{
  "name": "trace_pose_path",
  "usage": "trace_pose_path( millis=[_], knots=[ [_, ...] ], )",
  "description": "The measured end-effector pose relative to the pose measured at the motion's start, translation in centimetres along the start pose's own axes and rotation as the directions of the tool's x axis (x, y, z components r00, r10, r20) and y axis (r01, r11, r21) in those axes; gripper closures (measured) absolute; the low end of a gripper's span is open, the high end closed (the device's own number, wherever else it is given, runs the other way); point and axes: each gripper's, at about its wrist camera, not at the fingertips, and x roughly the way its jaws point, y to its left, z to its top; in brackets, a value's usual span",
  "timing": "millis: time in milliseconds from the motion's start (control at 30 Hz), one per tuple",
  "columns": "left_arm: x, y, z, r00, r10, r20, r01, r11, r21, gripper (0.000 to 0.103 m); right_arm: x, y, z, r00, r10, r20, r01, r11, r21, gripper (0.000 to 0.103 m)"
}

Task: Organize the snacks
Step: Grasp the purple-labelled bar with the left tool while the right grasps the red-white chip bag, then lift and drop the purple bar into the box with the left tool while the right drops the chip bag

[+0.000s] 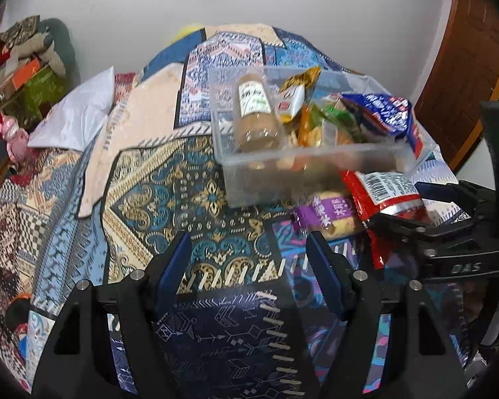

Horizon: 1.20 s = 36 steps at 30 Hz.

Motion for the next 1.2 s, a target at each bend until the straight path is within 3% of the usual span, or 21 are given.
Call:
trace_pose_path(
  millis=[133,267,433,467,600,700,900,1067,1200],
  knots=[
    [0.8,-0.1,-0.2,1.0,-0.014,-0.016,0.014,1.0,-0.005,0.032,1.0,-0.2,-0.2,1.0,0.015,-0.016,-0.015,1.0,-0.01,0.0],
    [1.3,-1.3,0.0,0.999,-0.028,-0.027,0.029,0.999,0.015,0.032,1.5,-1.9,-0.5,0.995,0.09,-0.043,-0.088,0.996,0.033,0.001],
    [1.9,-2.9,0.6,0.997,-0.06,-0.041,0.061,0.998,0.026,0.032,0.8,-3.8,-1.5,0.991,0.132,-0.015,-0.131,0.99,0.059,0.028],
    [2.0,-3.1,0.7,0.997,-0.065,-0.047,0.067,0.997,0.027,0.032,0.5,-4.2,-1.7,0.99,0.138,-0.014,-0.137,0.988,0.067,0.029],
    [3.1,-4.8,1.2,0.992,-0.091,-0.083,0.094,0.995,0.035,0.032,-1.1,-5.5,-3.0,0.993,0.115,0.014,-0.116,0.99,0.075,0.031],
    [4.0,-6.2,1.5,0.99,-0.102,-0.102,0.106,0.993,0.043,0.022,-2.1,-6.8,-3.9,0.993,0.11,0.033,-0.113,0.989,0.096,0.031],
    [4.8,-8.4,2.7,0.992,-0.088,-0.087,0.096,0.991,0.09,0.021,-2.7,-8.4,-4.3,0.993,0.115,0.038,-0.119,0.985,0.123,0.031],
    [4.4,-9.7,2.6,0.981,-0.171,-0.095,0.18,0.98,0.09,0.021,-2.6,-9.0,-4.5,0.993,0.11,0.041,-0.114,0.984,0.139,0.031],
    [3.4,-11.0,1.7,0.962,-0.239,-0.133,0.256,0.959,0.123,0.028,-3.0,-9.3,-4.6,0.994,0.092,0.051,-0.098,0.985,0.139,0.031]
  ],
)
